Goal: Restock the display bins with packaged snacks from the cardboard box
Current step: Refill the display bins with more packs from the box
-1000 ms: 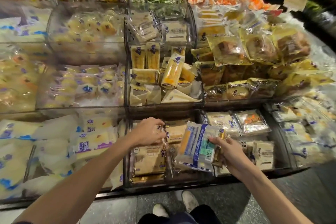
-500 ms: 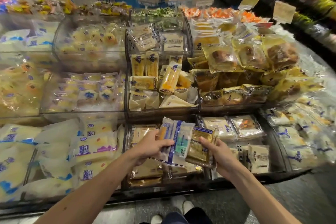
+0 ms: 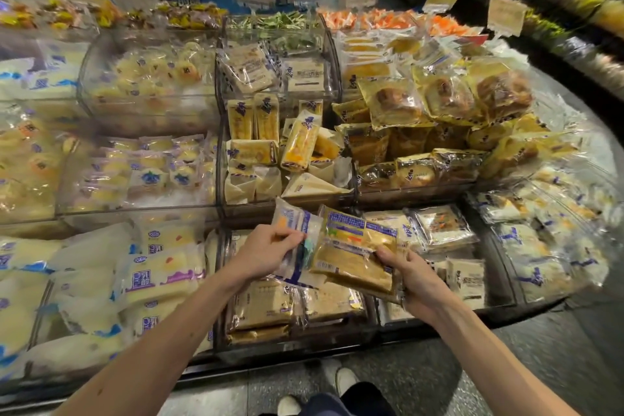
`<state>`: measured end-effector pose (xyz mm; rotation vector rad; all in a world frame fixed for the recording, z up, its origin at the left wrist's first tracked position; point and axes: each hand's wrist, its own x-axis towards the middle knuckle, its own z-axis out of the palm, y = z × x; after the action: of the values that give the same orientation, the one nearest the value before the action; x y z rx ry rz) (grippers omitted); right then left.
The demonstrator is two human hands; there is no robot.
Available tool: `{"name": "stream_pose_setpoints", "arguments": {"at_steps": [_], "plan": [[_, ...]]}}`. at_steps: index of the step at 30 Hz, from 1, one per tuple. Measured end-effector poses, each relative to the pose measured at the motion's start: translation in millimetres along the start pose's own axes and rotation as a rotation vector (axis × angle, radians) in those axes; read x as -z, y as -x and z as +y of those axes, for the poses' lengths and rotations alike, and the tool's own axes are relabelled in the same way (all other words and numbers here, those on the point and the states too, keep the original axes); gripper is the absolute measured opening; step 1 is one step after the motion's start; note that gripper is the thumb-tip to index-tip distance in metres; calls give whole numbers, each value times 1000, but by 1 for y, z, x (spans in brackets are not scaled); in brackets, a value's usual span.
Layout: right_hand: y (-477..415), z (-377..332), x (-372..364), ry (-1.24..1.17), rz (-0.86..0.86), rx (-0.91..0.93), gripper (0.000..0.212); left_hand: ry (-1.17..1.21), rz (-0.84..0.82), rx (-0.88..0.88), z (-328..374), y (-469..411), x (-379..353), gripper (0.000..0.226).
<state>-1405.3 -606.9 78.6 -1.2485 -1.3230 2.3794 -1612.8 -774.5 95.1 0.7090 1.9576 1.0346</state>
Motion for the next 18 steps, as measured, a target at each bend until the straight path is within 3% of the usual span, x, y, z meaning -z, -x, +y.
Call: {"name": "stream_pose_setpoints", "arguments": {"at_steps": [3,4,7,9,15,18], "plan": [[-5,-5,-9,8,-1,-6,61,150,-88,76,11,4,-6,67],[-6,-6,-14,23,0,-1,62,161,-98,57,14,5,-7,71],[-5,-10,-26,-10,-23,1,58,169,-81,0,19,6,-9,39],[-3,-13,-32,-38,-55,-29,60,208,-106,7,22,6,-9,31],[4,-25,-34,-254,-194,-126,67,583,-313,75,38,13,-10,43],[5,-23,-31,-256,-204,-114,67,610,-326,107,39,15,-14,45]]}}
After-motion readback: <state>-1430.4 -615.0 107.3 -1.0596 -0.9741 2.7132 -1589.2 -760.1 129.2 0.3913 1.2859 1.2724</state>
